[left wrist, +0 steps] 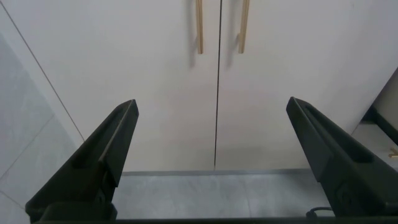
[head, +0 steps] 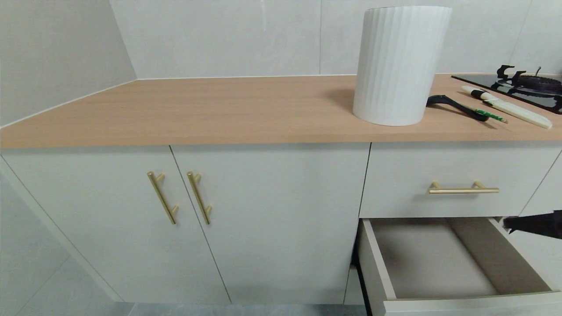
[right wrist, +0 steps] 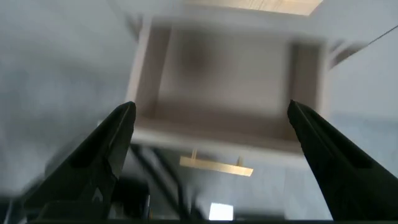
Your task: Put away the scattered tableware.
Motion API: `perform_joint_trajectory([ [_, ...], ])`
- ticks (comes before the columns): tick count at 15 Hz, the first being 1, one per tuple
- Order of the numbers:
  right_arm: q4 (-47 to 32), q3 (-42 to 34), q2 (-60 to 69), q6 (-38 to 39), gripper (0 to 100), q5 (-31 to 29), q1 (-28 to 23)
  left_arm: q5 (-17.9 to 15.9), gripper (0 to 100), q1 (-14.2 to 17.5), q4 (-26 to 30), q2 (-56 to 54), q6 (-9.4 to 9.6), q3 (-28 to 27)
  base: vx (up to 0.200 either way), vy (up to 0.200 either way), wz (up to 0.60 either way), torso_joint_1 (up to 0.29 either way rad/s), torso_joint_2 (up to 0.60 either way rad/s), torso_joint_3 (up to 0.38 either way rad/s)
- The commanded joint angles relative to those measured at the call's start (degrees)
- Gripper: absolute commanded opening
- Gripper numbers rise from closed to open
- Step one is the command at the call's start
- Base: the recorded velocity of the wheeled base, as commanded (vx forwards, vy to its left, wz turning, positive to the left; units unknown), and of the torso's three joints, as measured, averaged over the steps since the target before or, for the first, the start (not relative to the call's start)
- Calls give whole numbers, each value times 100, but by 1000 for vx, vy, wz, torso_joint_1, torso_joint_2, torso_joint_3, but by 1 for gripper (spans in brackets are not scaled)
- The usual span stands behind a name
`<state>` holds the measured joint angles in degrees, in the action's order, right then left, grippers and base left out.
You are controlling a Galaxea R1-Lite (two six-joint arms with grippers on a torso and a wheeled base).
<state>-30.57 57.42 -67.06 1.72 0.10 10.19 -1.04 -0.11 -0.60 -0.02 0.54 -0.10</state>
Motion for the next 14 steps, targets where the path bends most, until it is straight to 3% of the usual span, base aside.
perform_joint_trajectory([
  [1,412,-706,-1020,13,100,61,123,-2,100,2,-2,2,-1,1,0,0,0,0,0,0],
  [7,2038,-1435,-2909,39,100,25,203,-2,100,2,-2,2,8,1,0,0,0,0,0,0],
  [14,2240,-1936,-3103,21,100,25,203,-2,100,2,-2,2,17,1,0,0,0,0,0,0],
])
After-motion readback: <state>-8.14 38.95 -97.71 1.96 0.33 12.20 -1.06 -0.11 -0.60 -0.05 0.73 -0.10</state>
